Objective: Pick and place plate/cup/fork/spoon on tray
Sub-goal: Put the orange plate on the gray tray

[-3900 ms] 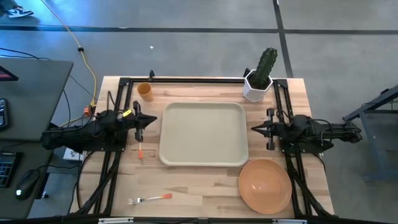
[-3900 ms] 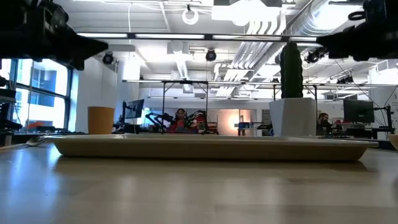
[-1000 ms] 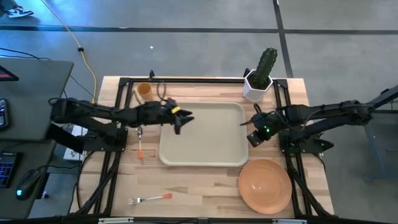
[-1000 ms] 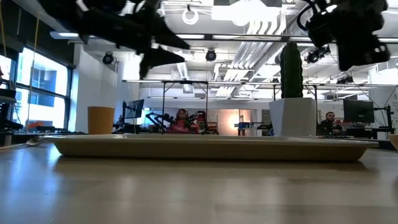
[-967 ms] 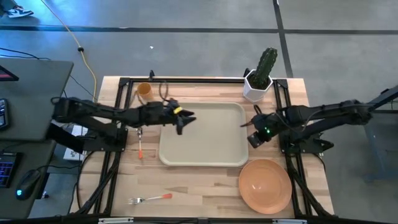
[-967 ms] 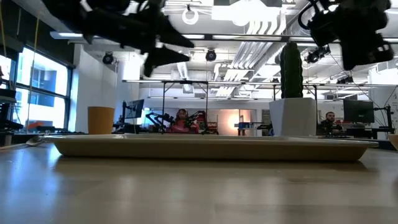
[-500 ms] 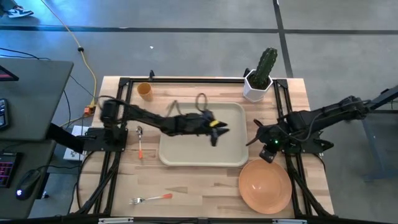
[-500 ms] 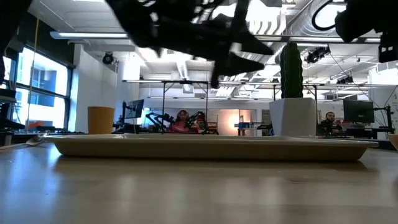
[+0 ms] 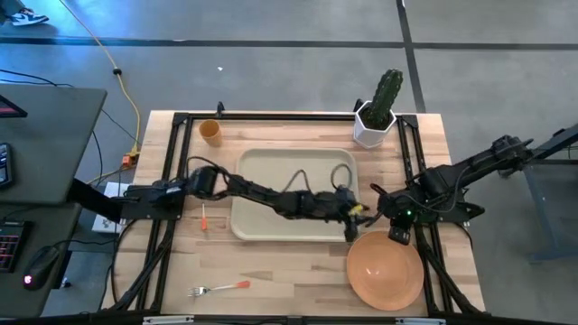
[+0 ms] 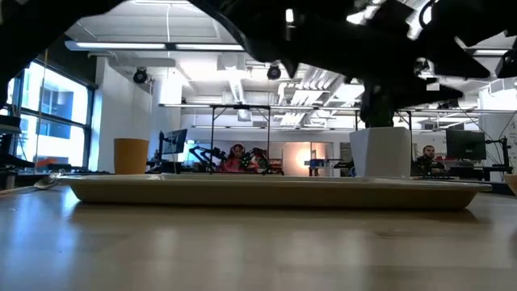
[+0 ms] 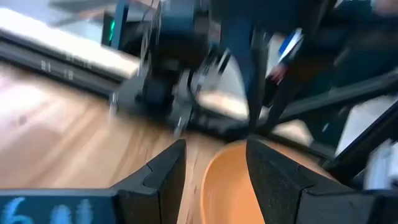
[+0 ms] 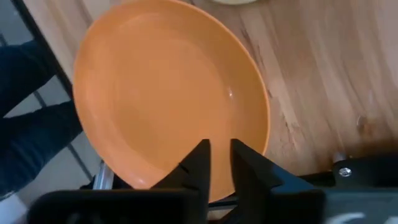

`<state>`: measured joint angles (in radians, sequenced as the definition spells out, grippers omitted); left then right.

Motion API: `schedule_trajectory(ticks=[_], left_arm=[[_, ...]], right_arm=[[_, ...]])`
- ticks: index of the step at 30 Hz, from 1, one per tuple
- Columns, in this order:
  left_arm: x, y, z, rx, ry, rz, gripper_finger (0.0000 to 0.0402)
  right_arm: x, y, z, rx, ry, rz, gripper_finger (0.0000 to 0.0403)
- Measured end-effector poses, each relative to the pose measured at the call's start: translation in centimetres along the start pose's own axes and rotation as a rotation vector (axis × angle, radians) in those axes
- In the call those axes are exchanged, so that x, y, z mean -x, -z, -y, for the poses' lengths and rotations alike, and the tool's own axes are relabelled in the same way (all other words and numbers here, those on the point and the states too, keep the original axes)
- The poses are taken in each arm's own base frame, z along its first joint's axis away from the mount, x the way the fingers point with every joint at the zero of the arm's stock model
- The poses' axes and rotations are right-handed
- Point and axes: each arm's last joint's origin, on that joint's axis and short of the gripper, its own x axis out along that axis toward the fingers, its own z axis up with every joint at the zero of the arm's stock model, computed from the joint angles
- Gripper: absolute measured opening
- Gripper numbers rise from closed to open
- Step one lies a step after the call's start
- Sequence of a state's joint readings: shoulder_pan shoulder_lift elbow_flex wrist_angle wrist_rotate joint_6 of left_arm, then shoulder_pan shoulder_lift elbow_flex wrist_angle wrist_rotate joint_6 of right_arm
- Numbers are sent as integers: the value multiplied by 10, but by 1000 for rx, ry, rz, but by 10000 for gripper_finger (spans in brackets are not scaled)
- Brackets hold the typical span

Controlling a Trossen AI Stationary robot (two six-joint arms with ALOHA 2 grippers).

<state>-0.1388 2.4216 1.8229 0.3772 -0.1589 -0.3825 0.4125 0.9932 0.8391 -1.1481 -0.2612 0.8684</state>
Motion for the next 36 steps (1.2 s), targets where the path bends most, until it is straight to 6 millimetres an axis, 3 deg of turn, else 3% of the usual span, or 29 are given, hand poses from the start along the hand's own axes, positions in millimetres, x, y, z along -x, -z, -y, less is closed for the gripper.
schedule_trajectory(ticks=[4,7,15,22,27,32,36], left_arm=[[-15,16,9,7,-54,-155,158],[-14,17,21,52,-85,-249,158],[8,23,60,144,-201,-405,158],[16,35,82,262,-238,-392,158],[17,43,90,311,-247,-379,158],[12,64,83,349,-291,-432,158],[12,63,83,364,-282,-427,158]], right_arm=[[-2,5,-4,-19,30,17,101],[-3,9,-3,-59,93,47,119],[-3,10,-1,-96,154,110,124],[-3,9,-1,-87,165,131,124],[-4,9,-2,-61,161,131,124],[-4,9,-2,-61,157,125,124],[-4,10,-2,-62,147,108,124]])
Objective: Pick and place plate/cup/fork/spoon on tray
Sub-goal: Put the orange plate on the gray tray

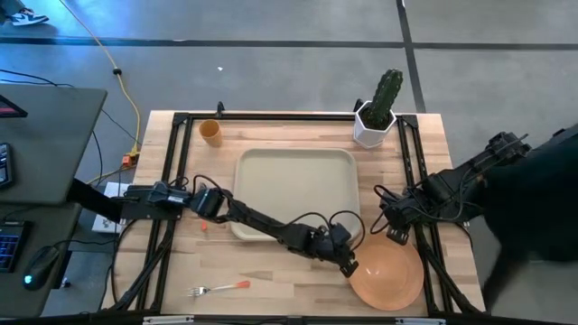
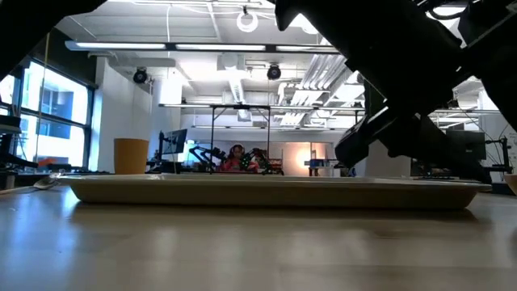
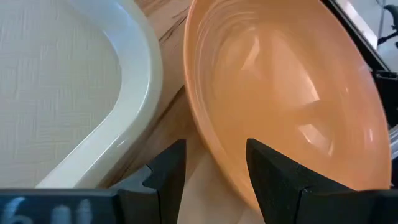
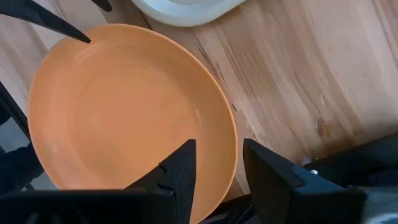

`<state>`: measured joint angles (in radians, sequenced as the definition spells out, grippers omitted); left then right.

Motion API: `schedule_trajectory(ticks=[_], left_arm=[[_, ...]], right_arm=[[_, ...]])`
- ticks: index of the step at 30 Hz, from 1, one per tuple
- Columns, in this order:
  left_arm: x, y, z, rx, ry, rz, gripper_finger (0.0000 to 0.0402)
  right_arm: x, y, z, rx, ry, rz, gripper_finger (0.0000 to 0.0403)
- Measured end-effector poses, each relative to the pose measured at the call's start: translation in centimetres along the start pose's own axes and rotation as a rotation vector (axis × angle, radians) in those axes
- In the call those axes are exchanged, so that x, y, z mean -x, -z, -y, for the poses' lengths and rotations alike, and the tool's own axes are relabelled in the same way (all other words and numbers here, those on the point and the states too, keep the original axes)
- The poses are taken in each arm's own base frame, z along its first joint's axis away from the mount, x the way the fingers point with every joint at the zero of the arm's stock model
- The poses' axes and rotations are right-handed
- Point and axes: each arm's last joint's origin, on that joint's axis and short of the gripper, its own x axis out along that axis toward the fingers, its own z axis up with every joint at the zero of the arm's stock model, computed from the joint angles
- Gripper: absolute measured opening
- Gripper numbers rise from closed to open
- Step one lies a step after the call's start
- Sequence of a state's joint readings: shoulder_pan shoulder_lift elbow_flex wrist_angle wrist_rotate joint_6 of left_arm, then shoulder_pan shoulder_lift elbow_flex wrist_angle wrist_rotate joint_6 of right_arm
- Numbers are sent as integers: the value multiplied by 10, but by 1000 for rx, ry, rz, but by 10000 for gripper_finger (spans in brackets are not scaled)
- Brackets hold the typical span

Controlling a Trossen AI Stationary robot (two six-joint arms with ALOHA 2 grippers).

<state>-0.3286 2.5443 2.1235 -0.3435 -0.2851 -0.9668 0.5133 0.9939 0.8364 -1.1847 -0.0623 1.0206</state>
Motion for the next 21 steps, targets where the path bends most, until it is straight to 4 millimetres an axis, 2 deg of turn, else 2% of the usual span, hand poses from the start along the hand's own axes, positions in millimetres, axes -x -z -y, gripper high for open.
schedule_trajectory(ticks=[5,11,14,21], left_arm=[[-7,2,-5,4,13,-38,155],[-18,10,-5,64,109,-133,121],[-22,21,-6,57,105,-157,94],[-22,20,-9,109,88,-188,8]], right_arm=[[0,0,0,23,-4,-7,124],[0,0,0,24,-3,-5,124],[0,0,1,24,5,6,124],[0,-2,1,29,32,54,124]])
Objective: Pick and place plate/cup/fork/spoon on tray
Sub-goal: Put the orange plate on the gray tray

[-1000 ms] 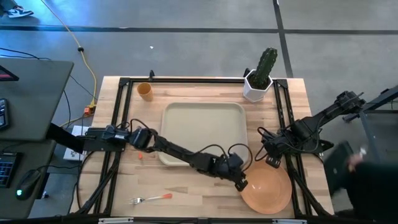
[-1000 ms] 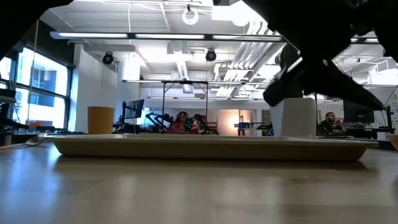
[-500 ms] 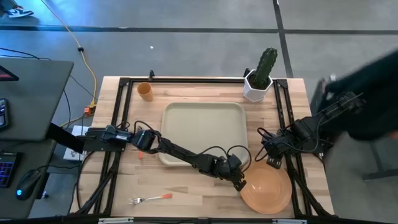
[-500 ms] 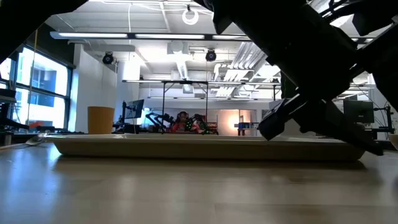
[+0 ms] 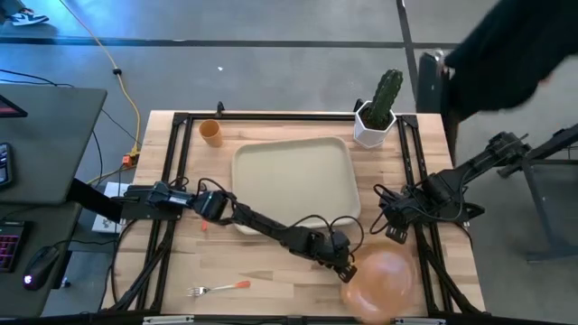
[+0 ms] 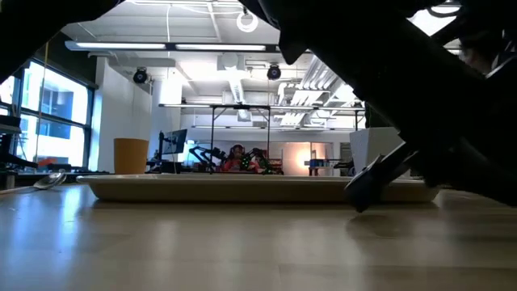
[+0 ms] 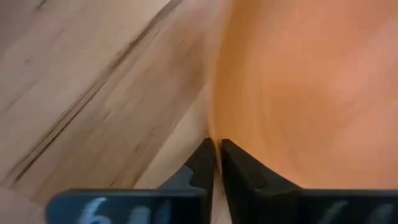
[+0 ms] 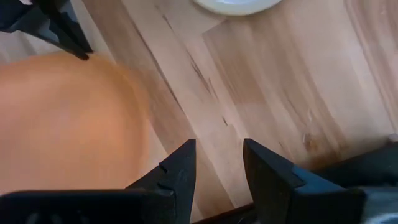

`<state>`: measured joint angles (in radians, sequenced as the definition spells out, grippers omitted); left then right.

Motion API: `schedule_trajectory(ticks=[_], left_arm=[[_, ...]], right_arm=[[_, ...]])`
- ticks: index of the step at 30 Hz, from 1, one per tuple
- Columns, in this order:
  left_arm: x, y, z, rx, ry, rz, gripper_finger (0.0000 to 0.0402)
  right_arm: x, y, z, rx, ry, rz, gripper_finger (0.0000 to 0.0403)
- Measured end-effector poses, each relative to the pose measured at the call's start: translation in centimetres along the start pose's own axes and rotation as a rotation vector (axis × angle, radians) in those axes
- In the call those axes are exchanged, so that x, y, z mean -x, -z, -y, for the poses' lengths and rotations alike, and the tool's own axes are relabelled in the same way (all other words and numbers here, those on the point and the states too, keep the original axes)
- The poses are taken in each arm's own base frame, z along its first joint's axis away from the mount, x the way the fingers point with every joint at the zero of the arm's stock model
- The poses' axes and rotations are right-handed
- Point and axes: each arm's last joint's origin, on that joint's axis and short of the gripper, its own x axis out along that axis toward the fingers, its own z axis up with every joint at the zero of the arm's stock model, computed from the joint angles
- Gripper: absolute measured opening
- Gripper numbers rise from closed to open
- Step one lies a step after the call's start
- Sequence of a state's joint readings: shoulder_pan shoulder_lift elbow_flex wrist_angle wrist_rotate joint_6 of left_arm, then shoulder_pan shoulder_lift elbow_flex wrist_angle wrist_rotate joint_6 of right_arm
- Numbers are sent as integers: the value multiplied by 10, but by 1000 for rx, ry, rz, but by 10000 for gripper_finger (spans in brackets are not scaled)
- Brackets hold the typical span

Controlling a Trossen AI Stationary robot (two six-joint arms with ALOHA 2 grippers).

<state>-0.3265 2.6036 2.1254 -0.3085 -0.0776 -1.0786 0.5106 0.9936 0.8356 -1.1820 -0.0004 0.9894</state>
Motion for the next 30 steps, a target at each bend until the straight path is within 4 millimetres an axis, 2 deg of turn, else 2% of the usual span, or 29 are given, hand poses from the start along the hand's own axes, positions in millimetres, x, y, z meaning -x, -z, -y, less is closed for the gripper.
schedule_trajectory(ticks=[9,18,25,30], left_arm=[[3,-2,3,-6,-13,-21,3],[5,-15,-1,20,-74,88,1],[5,-32,-11,44,-110,144,1],[12,-45,-10,7,-72,137,1]], right_arm=[[0,-1,0,2,17,27,124],[0,-1,2,-29,52,65,124],[0,17,-10,-8,20,58,124],[1,29,-15,-39,26,113,124]])
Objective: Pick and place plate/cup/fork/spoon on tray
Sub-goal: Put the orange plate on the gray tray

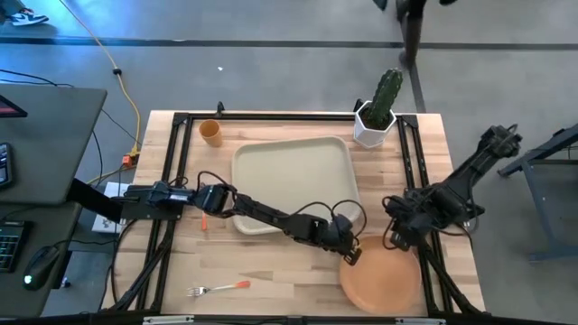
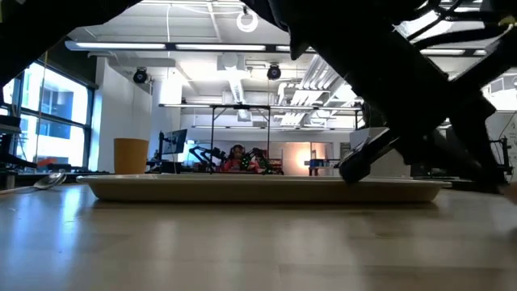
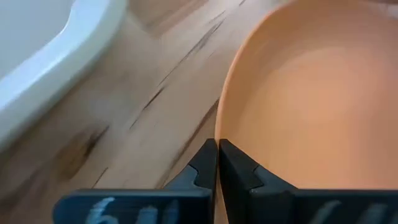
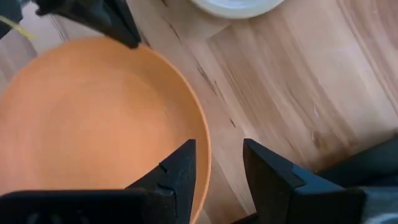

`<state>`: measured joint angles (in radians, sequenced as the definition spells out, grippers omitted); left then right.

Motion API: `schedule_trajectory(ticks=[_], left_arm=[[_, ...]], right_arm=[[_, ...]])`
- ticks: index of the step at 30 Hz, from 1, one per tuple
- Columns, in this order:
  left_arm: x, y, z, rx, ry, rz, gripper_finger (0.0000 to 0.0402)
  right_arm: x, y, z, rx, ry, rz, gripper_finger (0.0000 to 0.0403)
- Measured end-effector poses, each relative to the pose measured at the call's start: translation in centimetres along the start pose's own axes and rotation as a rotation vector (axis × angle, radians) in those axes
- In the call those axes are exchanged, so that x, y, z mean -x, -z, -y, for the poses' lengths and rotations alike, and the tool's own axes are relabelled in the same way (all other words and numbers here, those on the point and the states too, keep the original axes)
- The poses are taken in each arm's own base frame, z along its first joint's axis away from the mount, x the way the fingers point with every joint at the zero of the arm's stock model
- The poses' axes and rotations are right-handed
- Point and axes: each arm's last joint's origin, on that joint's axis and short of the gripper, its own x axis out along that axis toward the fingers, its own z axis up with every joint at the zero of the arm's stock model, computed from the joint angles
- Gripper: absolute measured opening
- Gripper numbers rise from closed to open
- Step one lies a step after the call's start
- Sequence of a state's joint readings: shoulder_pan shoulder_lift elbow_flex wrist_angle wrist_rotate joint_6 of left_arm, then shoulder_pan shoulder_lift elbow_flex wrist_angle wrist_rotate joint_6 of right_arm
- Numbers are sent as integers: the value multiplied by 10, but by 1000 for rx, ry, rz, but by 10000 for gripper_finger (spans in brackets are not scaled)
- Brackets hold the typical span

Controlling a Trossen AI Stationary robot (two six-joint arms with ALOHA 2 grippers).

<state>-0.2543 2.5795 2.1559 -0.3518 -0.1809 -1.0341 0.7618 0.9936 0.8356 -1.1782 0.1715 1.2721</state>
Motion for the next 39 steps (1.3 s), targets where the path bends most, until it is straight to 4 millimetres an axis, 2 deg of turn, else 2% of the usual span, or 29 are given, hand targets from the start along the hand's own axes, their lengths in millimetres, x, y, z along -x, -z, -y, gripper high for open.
schedule_trajectory(ticks=[4,8,17,22,27,31,35,39], left_arm=[[10,-13,6,-11,29,19,17],[12,-17,4,-24,32,15,43],[12,-15,2,-86,8,-7,114],[10,-9,1,-97,1,-41,132],[6,-2,0,-97,19,-96,128],[6,2,1,-103,13,-110,110],[4,6,-3,-106,-16,-132,76],[1,6,-8,-77,-22,-167,22]], right_arm=[[0,7,-3,-19,12,50,124],[-5,15,-10,12,44,46,124],[-18,25,-22,41,97,-21,124],[-19,25,-23,46,105,-16,124],[-19,24,-22,47,106,0,124],[-19,23,-22,48,109,15,124],[-19,22,-22,51,116,58,124],[-19,20,-21,50,131,146,124]])
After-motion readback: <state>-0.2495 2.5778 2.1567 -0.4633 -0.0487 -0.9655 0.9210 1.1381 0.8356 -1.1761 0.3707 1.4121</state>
